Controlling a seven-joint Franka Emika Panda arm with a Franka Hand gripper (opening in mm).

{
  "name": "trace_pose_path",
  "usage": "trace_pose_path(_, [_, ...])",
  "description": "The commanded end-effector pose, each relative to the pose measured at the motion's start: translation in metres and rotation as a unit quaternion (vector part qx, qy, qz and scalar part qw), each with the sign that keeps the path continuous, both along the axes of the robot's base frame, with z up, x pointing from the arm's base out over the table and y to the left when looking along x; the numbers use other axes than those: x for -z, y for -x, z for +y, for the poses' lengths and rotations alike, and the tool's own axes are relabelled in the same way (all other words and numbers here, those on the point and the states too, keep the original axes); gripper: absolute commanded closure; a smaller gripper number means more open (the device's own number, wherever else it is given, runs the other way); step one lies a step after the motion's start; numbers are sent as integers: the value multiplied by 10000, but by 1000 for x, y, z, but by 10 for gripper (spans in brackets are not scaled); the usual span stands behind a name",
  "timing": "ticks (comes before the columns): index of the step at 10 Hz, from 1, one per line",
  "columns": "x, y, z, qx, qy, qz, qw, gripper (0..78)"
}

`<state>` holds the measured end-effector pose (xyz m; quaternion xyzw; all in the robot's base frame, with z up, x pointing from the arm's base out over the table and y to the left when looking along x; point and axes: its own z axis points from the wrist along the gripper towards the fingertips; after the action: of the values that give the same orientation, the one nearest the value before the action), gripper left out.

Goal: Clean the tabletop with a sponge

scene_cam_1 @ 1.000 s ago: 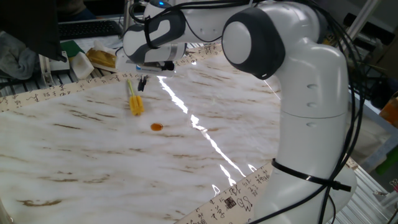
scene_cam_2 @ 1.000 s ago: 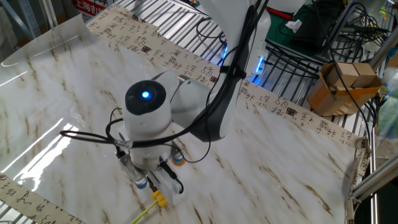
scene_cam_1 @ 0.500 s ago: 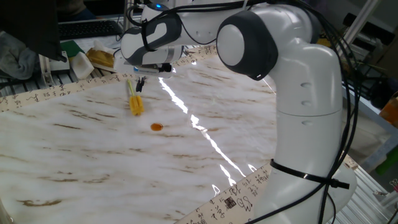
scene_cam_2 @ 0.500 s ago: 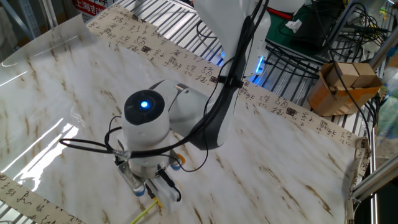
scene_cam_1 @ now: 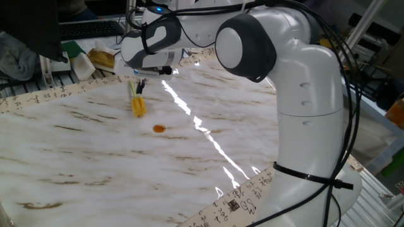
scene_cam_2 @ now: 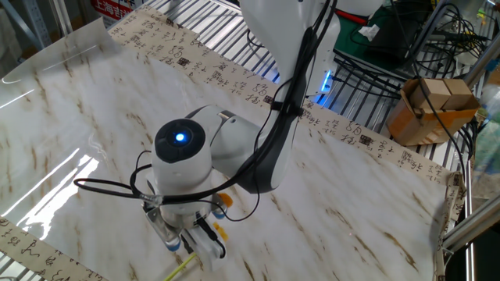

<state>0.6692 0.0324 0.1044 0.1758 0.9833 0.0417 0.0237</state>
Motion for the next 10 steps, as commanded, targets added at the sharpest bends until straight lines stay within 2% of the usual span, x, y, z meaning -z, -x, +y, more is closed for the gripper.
trace_pose_path(1, [1,-3,0,27,5,-8,10000,1])
trace_pose_path(10, [1,-3,0,27,5,-8,10000,1])
